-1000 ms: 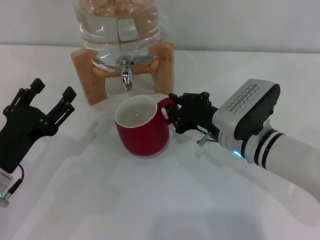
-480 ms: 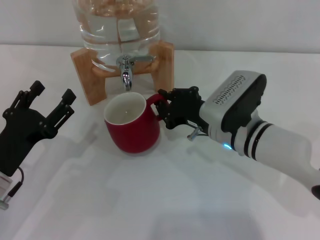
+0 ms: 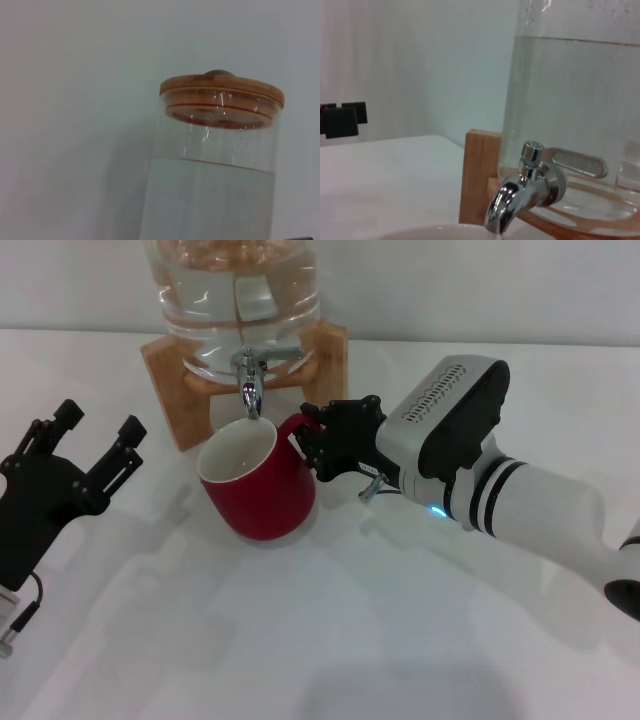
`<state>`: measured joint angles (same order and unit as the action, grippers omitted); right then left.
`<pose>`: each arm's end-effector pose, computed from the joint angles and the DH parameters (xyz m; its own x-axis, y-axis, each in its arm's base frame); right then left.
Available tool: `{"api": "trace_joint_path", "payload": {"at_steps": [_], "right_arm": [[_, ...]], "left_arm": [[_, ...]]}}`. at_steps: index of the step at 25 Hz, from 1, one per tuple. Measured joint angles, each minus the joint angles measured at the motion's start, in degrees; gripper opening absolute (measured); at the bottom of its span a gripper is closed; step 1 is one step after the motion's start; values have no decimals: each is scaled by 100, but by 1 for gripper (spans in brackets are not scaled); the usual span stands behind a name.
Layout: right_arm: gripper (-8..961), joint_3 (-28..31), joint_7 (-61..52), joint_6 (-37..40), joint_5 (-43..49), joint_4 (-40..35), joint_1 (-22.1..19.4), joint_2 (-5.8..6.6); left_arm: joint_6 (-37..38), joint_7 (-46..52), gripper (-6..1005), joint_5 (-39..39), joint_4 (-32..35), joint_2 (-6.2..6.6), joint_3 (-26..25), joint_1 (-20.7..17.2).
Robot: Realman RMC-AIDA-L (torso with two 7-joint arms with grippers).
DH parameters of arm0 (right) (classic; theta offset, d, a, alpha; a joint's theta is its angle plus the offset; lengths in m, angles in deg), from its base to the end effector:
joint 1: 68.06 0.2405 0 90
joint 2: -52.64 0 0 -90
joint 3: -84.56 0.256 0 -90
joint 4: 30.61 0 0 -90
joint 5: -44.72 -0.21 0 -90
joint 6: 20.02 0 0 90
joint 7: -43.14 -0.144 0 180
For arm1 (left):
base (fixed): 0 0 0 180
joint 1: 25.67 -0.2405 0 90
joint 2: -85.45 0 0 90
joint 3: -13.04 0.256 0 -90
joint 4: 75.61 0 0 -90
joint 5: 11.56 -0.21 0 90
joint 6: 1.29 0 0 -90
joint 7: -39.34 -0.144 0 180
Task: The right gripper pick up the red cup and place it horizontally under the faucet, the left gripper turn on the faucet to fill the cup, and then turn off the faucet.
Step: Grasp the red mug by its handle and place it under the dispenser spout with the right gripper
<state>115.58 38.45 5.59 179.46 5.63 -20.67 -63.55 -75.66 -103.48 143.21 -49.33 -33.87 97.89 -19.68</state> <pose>0.1351 0.3827 -0.1433 0.8818 -0.0812 -0.4646 -0.3568 -0.7590 -0.5446 -0.3246 0.2624 -0.0008 0.5489 -0.0332 0.8352 0.7434 -0.4374 -0.5060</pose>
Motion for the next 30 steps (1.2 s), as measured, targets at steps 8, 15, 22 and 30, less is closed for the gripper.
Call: {"api": "trace_joint_path", "payload": {"at_steps": [8,15,22,30], "right_arm": [[157,8,-3,-56,-8,-39,69,0],[155,11,-6,-56,-11,-124,19,0],[153,70,-6,-74,-11,-227,-5,-1],[151,168,-6,-212,-9,-316,10,0]], "left_arm": [[0,-2,857,0,-52,-4,-81,56],[14,-56,858,0,-53,-4,-83,66],[10,-59,858,0,-53,-12,-81,87],[8,-62,857,0,-59,-23,-70,88]]}}
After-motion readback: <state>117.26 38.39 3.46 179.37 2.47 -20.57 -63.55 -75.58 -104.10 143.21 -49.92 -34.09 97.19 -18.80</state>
